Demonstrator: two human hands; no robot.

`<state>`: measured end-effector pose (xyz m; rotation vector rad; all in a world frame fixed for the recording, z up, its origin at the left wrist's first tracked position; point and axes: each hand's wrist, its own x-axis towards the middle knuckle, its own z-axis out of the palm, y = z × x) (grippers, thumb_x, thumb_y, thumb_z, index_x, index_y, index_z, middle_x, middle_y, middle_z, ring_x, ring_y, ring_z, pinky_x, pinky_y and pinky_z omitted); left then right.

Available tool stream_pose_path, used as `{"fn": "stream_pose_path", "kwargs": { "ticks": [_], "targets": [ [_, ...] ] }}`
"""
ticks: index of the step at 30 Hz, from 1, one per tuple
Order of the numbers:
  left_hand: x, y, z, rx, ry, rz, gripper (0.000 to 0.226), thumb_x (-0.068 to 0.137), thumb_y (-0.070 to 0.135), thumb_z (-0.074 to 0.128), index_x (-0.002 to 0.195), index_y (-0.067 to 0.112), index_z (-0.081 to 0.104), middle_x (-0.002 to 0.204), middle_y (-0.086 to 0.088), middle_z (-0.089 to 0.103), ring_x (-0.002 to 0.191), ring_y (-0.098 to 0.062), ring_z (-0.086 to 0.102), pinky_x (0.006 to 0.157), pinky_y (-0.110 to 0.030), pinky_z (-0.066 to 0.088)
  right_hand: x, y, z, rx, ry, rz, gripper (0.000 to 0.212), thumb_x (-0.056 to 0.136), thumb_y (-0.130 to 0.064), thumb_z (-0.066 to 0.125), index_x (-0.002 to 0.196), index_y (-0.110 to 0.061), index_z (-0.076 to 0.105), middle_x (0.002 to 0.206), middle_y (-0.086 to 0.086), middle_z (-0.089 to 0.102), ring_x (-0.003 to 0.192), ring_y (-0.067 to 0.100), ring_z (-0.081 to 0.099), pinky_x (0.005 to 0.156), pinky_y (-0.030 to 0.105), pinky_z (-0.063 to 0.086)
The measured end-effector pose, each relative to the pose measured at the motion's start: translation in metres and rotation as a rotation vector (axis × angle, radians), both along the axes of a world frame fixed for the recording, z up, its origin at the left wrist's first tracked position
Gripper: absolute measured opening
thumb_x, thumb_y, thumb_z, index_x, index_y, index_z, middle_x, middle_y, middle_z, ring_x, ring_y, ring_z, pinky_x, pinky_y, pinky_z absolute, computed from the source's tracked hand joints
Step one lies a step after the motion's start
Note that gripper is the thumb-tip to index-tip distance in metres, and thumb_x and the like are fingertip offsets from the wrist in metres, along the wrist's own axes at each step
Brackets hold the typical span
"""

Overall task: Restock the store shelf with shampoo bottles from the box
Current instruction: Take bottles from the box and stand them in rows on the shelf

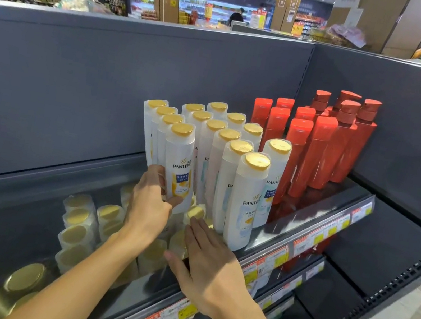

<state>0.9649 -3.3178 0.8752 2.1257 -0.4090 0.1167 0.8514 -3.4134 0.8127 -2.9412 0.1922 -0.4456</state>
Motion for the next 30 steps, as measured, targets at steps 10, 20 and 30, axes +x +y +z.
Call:
{"fn": "stream_pose_path", "kwargs": {
  "ticks": [10, 20, 30],
  "targets": [
    [0.001, 0.000, -0.001, 0.047, -0.032, -0.004, 0.048, 0.080, 0.004, 0.074, 0.118, 0.018, 0.048, 0.118, -0.004, 0.061, 0.103, -0.016, 0.060, 0.084, -0.028, 0.052, 0.000, -0.001, 0.000, -0.006, -0.005, 0.016, 0.071, 0.098, -0.060, 0.024, 0.123, -0.009, 0.066, 0.131, 0.008, 0.062, 0.125, 0.018, 0.056, 0.105, 0.031, 0.040],
    [-0.032, 0.026, 0.003, 0.332, -0.189, -0.043, 0.056, 0.092, 0.041, 0.056, 0.137, 0.012, 0.037, 0.140, -0.011, 0.044, 0.127, -0.030, 0.044, 0.100, -0.042, 0.040, -0.004, 0.003, 0.017, 0.070, 0.082, 0.087, 0.102, 0.080, -0.069, -0.007, 0.149, -0.005, 0.031, 0.158, 0.011, 0.026, 0.147, 0.021, 0.020, 0.118, 0.028, 0.010],
    [-0.134, 0.068, -0.005, 0.421, -0.369, -0.305, 0.068, 0.098, 0.051, 0.028, 0.152, 0.010, 0.018, 0.161, -0.006, 0.012, 0.149, -0.018, 0.008, 0.119, -0.039, 0.016, -0.102, 0.043, 0.021, 0.130, 0.029, -0.103, 0.061, 0.101, -0.046, 0.031, 0.142, -0.001, 0.039, 0.153, 0.013, 0.032, 0.144, 0.026, 0.024, 0.118, 0.032, 0.021]
  ]
}}
